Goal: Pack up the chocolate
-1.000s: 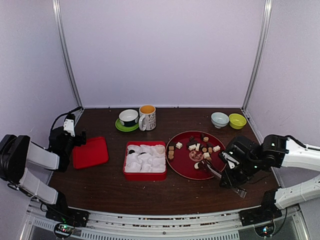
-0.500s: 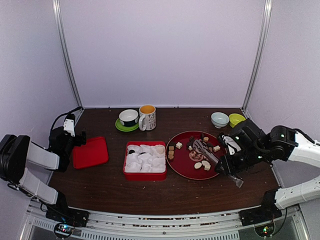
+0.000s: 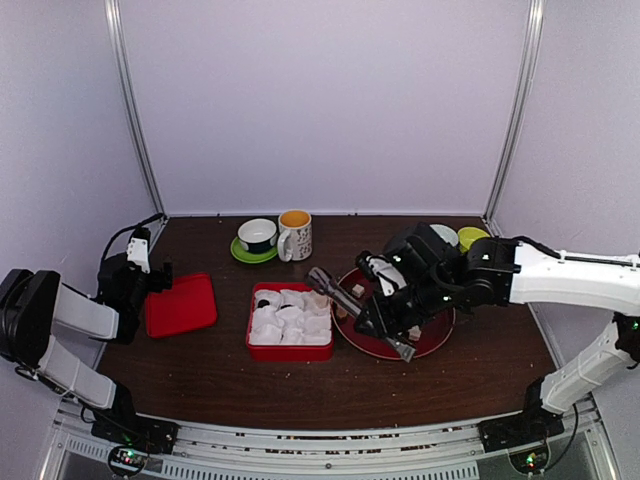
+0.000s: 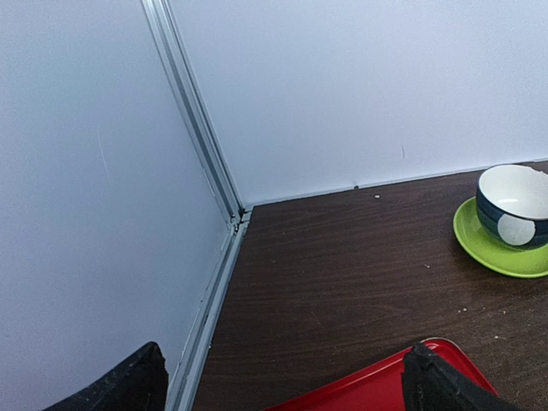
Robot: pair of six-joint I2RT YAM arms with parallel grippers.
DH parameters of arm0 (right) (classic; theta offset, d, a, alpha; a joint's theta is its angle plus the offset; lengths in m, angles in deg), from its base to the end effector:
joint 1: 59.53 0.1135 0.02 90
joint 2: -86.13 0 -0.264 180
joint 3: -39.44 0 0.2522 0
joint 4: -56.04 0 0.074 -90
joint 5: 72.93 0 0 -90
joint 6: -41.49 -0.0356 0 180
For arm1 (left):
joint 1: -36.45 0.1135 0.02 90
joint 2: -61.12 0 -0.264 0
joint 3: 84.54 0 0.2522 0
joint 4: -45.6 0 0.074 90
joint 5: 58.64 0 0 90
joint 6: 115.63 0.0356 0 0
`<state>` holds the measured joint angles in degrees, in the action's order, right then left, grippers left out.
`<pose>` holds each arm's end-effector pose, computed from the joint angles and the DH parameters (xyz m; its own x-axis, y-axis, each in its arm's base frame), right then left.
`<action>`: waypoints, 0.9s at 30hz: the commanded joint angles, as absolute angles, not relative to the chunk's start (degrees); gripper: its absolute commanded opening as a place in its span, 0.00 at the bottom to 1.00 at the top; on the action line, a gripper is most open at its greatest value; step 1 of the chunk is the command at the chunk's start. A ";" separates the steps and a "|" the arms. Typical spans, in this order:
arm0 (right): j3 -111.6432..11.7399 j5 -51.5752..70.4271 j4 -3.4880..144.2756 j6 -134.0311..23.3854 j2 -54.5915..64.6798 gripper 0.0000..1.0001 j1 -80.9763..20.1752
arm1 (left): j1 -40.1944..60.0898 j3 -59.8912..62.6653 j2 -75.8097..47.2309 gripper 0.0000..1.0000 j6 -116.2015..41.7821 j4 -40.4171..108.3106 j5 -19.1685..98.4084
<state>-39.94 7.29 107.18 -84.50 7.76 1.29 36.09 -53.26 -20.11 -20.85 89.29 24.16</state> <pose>0.1356 0.2552 0.2928 -0.8396 -0.3157 -0.4421 -0.5192 0.7056 0.4822 0.2507 0.0029 0.1694 -0.1185 0.0834 -0.9894 -0.1089 0.9894 0.0965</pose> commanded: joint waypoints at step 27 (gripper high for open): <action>-58.17 10.20 99.48 -81.47 -23.17 0.28 5.58 | 36.45 -53.54 -20.45 0.98 -21.06 93.05 24.87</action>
<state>-56.31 8.01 98.97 -82.16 -22.97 5.18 36.09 -53.26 -20.11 -20.85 89.29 24.16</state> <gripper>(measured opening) 0.266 0.978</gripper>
